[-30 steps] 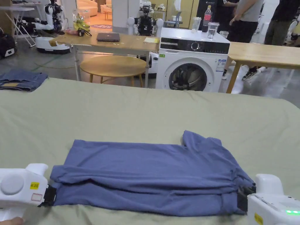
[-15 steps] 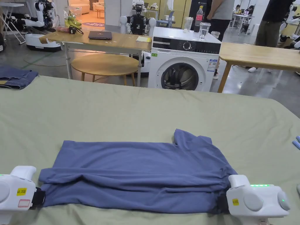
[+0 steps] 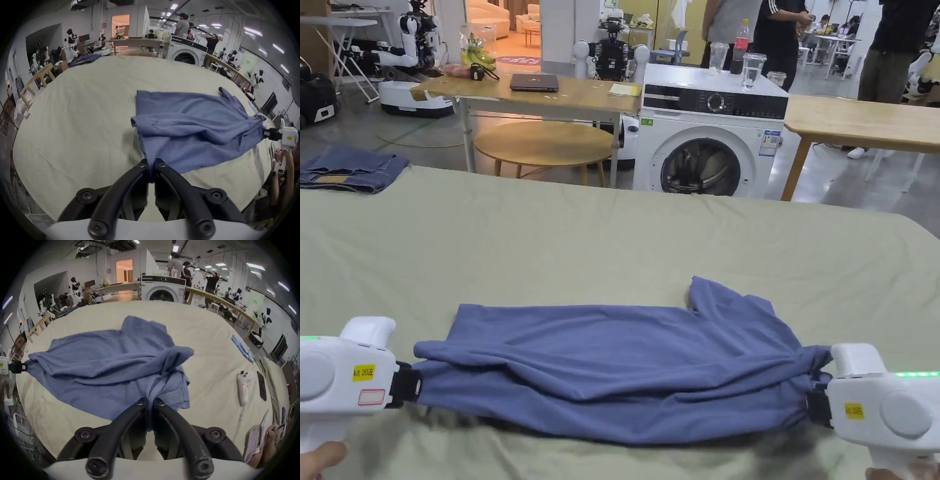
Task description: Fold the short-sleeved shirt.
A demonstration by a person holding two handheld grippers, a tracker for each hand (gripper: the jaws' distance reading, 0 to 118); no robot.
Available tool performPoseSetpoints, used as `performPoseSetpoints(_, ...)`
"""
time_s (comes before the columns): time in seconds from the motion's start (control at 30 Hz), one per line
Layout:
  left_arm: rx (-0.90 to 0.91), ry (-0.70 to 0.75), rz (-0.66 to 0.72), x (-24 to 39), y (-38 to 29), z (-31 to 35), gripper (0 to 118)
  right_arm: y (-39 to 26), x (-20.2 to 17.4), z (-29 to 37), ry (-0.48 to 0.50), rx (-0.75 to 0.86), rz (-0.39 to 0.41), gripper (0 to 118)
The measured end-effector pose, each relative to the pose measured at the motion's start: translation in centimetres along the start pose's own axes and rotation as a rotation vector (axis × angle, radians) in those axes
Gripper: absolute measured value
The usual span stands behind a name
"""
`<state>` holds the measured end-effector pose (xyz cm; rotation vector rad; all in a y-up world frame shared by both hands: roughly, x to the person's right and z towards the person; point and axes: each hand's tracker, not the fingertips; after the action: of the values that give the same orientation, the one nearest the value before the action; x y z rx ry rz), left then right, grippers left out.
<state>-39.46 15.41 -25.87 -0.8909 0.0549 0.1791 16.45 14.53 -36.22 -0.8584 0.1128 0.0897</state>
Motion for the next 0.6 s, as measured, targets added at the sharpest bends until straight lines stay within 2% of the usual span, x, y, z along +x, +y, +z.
performPoseSetpoints(0.1,0.011,0.011,-0.014,-0.3,-0.7,1.8,0,-0.7,-0.1,2.6,-0.032,0.014,0.034,6)
performPoseSetpoints(0.27,-0.002,-0.012,0.029,-2.3,-4.7,3.9,0,-4.5,0.0,5.7,-0.022,-0.017,0.058,6)
performPoseSetpoints(0.47,-0.083,-0.006,0.027,-3.1,-10.2,3.6,0,-10.5,-0.5,5.6,-0.036,-0.115,0.084,6)
performPoseSetpoints(0.6,-0.117,0.007,0.015,-3.3,-12.5,1.8,0,-13.5,-0.6,3.7,-0.055,-0.155,0.073,6)
